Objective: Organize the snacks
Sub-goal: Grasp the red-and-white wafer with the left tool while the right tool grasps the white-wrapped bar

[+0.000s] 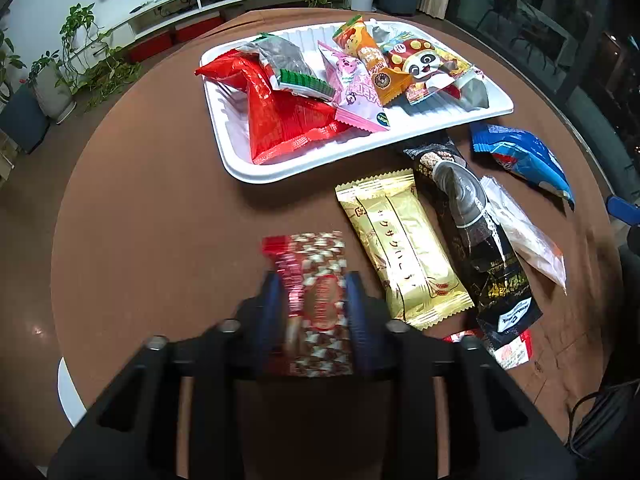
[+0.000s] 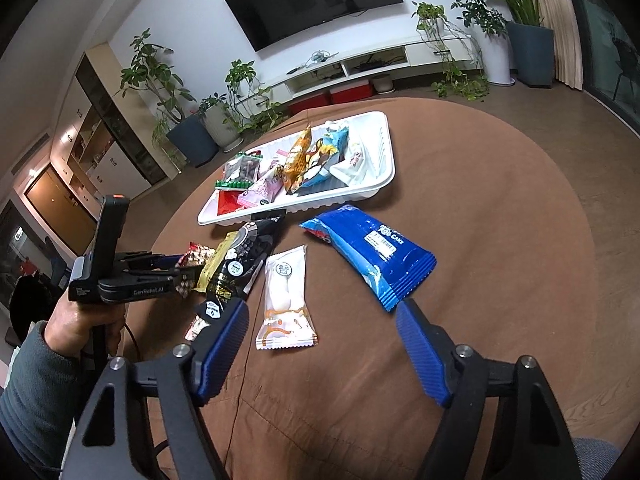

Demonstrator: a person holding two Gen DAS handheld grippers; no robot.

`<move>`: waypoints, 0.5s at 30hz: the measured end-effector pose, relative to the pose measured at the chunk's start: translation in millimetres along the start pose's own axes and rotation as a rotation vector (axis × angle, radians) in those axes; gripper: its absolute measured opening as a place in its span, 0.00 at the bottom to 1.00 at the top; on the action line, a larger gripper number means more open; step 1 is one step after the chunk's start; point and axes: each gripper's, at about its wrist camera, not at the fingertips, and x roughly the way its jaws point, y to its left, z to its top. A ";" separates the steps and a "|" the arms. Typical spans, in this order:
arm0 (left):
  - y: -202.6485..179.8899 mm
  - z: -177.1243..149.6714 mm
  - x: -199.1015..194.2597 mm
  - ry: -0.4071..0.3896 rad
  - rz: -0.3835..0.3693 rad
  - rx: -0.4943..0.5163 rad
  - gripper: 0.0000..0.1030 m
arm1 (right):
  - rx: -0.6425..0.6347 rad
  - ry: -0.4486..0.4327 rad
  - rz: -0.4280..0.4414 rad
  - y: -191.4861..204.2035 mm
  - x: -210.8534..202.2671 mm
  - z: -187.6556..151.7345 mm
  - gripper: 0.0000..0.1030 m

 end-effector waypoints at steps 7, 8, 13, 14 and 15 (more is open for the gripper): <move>-4.3 -6.0 -6.4 -0.019 -0.017 0.002 0.18 | -0.015 0.012 -0.008 3.3 1.4 -0.7 0.74; -4.0 -7.9 -7.9 -0.022 -0.023 -0.005 0.18 | -0.017 0.015 -0.010 4.3 1.6 -0.7 0.74; -1.3 -16.9 -18.2 -0.045 -0.071 -0.060 0.18 | -0.062 0.053 -0.033 15.5 11.8 0.7 0.73; -2.4 -20.0 -21.4 -0.051 -0.079 -0.069 0.18 | -0.073 0.063 -0.034 18.7 14.9 1.2 0.72; -3.4 -22.8 -24.4 -0.057 -0.087 -0.078 0.18 | -0.085 0.073 -0.033 21.5 18.7 2.5 0.71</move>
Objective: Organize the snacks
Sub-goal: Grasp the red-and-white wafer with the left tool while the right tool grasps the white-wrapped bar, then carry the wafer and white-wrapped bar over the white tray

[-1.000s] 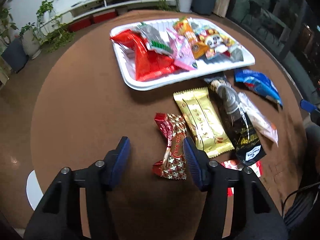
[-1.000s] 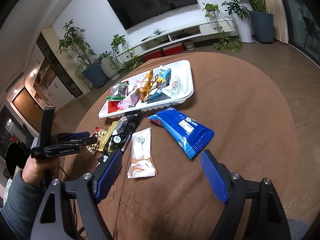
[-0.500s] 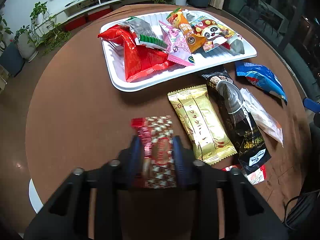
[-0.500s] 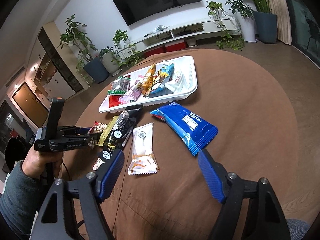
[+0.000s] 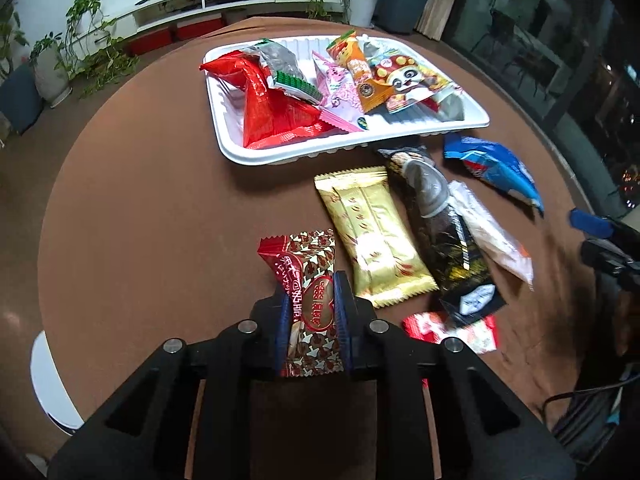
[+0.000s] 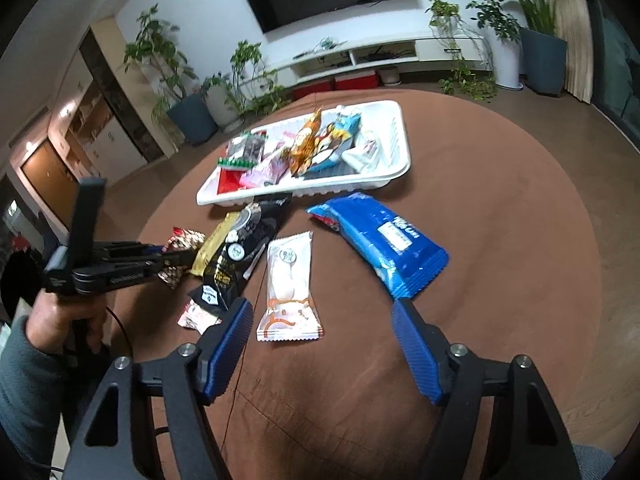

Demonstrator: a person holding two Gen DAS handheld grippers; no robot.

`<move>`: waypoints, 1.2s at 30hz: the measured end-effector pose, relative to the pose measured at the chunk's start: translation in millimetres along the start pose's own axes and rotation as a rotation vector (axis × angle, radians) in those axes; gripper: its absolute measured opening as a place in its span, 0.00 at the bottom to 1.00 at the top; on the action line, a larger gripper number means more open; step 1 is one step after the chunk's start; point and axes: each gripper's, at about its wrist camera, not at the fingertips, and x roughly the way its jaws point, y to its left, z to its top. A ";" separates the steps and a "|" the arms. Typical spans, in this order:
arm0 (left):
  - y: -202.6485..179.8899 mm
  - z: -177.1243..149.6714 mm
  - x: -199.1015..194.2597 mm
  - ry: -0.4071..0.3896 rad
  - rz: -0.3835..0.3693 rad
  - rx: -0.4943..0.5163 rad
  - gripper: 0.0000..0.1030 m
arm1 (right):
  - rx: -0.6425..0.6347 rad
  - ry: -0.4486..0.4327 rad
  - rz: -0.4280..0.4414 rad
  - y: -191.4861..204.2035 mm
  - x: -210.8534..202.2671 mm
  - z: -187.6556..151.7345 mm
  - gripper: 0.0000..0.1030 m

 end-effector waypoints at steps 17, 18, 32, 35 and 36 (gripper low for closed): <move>-36.3 -60.1 -38.8 -0.099 -0.128 -0.128 0.18 | -0.258 0.201 -0.118 48.5 84.1 26.8 0.56; -37.2 -61.8 -39.2 -0.101 -0.130 -0.131 0.18 | -0.264 0.220 -0.127 48.4 89.9 25.3 0.56; -32.0 -65.0 -36.7 -0.102 -0.138 -0.145 0.18 | -0.289 0.244 -0.147 54.8 92.7 29.8 0.28; -31.5 -65.0 -35.8 -0.102 -0.136 -0.144 0.18 | -0.283 0.253 -0.134 54.5 91.0 28.3 0.25; -31.3 -65.1 -35.7 -0.102 -0.137 -0.144 0.18 | -0.281 0.256 -0.126 54.1 89.5 27.4 0.24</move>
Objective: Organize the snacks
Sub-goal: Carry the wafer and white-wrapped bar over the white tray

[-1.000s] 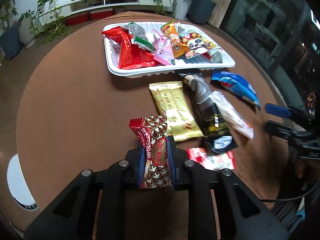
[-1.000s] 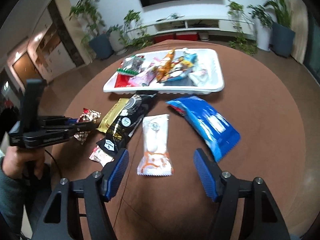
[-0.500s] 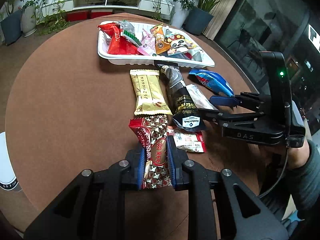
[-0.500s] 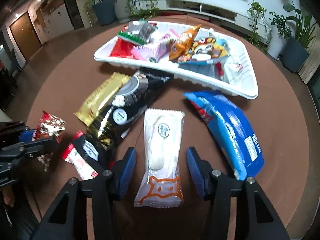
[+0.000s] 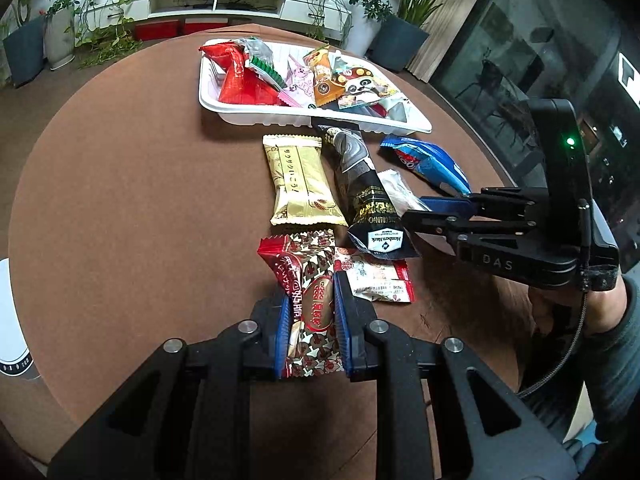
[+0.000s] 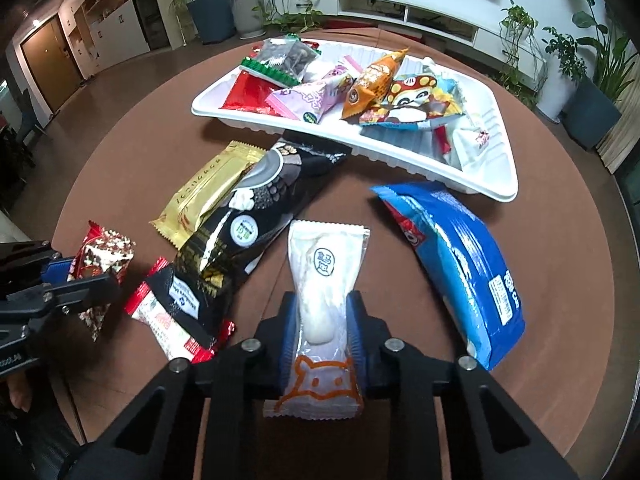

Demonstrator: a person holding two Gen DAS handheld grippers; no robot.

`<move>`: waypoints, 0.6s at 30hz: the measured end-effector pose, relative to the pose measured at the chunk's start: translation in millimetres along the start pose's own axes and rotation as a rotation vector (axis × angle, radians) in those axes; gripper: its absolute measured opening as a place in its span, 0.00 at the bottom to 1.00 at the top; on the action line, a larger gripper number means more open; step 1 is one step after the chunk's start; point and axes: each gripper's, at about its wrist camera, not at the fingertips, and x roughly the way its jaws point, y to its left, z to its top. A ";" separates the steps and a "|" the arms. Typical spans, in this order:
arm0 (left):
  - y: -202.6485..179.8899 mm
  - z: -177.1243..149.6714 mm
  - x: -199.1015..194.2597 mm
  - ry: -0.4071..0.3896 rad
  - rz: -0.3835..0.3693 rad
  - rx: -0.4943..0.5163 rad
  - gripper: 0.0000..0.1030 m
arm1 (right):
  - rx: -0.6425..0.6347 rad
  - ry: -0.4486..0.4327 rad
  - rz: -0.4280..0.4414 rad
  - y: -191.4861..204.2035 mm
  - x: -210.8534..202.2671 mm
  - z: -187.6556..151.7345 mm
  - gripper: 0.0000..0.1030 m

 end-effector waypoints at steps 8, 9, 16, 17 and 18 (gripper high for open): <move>-1.4 -0.7 2.0 -0.003 -0.006 0.002 0.18 | 0.047 -0.007 0.059 -5.5 -11.7 -22.1 0.19; -1.5 -0.7 1.4 -0.004 -0.008 0.002 0.18 | 0.052 -0.012 0.062 -6.6 -13.8 -24.8 0.19; 0.0 0.8 -3.3 -0.012 -0.025 -0.003 0.18 | 0.146 -0.097 0.126 -24.5 -45.5 -41.8 0.19; 0.3 1.6 -4.1 -0.013 -0.028 -0.004 0.18 | 0.162 -0.104 0.133 -29.6 -48.7 -43.2 0.19; 0.6 3.5 -5.1 -0.017 -0.031 -0.006 0.18 | 0.175 -0.112 0.135 -34.7 -51.4 -43.9 0.19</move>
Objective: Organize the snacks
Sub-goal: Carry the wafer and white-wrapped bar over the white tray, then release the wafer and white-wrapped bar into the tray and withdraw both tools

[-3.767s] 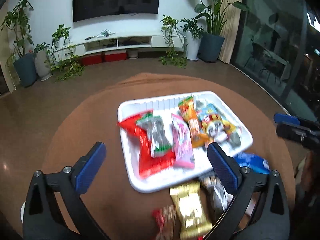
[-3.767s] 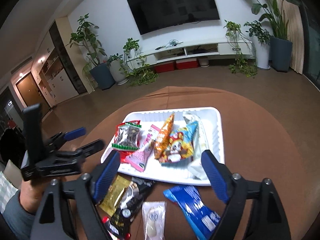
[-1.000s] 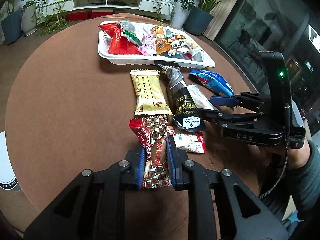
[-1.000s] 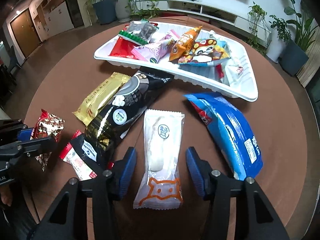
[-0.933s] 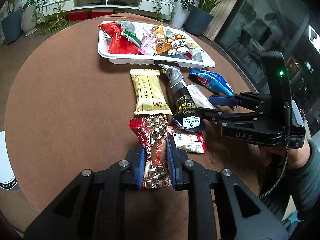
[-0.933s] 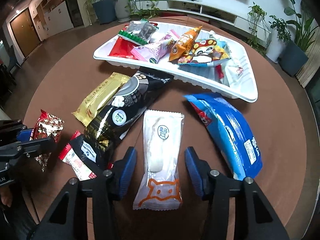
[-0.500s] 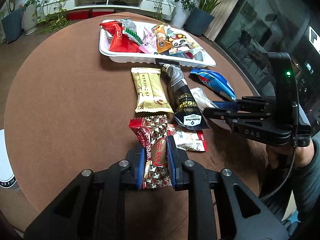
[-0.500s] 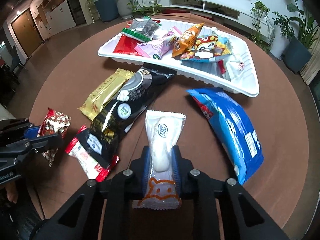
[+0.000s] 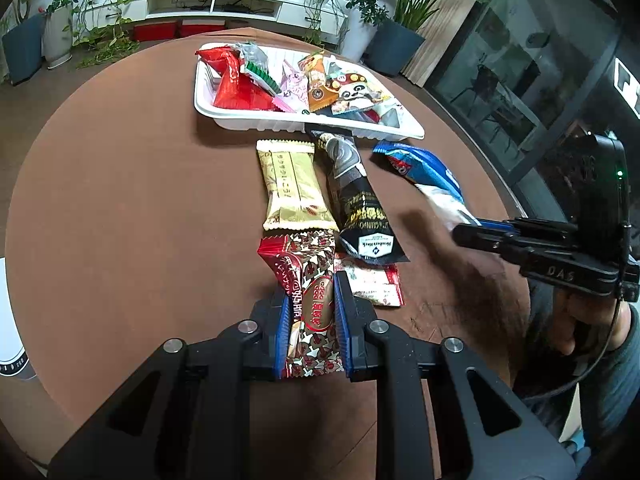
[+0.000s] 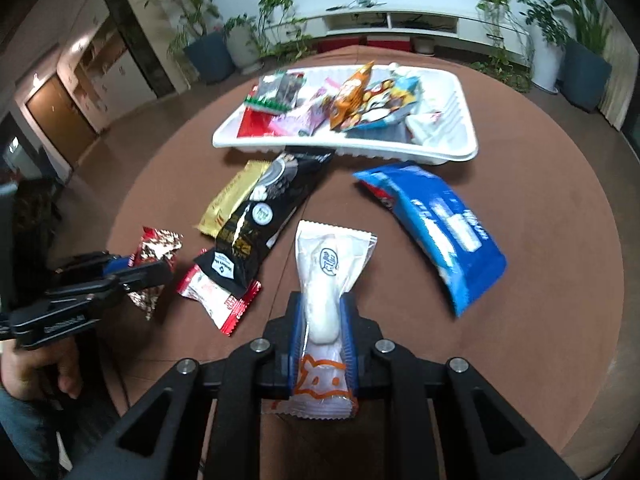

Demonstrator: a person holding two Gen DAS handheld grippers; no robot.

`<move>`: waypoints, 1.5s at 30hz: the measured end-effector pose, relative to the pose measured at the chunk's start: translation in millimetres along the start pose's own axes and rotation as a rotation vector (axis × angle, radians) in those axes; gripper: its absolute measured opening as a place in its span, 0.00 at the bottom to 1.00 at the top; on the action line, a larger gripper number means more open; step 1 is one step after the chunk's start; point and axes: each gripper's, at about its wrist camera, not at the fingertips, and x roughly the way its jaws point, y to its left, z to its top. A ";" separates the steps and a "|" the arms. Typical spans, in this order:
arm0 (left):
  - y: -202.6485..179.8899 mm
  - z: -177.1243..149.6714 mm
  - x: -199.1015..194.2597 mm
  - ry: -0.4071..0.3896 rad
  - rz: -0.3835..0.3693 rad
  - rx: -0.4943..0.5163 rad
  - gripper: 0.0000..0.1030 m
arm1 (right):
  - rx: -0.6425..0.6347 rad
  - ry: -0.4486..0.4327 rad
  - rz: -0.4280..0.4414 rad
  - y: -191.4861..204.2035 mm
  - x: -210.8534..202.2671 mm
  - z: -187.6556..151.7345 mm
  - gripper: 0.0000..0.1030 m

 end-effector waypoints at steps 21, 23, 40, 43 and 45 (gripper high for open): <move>-3.2 188.1 -5.3 -0.147 0.072 0.111 0.18 | 0.045 -0.289 -0.014 -32.0 -41.6 143.6 0.19; -4.7 204.3 5.9 -0.139 0.091 0.125 0.18 | 0.030 -0.282 -0.010 -25.3 -27.0 160.3 0.19; 1.6 231.5 136.9 -0.002 0.161 0.175 0.18 | 0.016 -0.107 -0.092 -32.7 93.7 202.3 0.19; 2.2 229.9 148.1 0.006 0.174 0.187 0.18 | 0.009 -0.100 -0.103 -31.9 100.8 199.2 0.19; 4.7 230.7 154.1 0.004 0.176 0.179 0.18 | 0.002 -0.101 -0.110 -31.2 102.7 198.7 0.19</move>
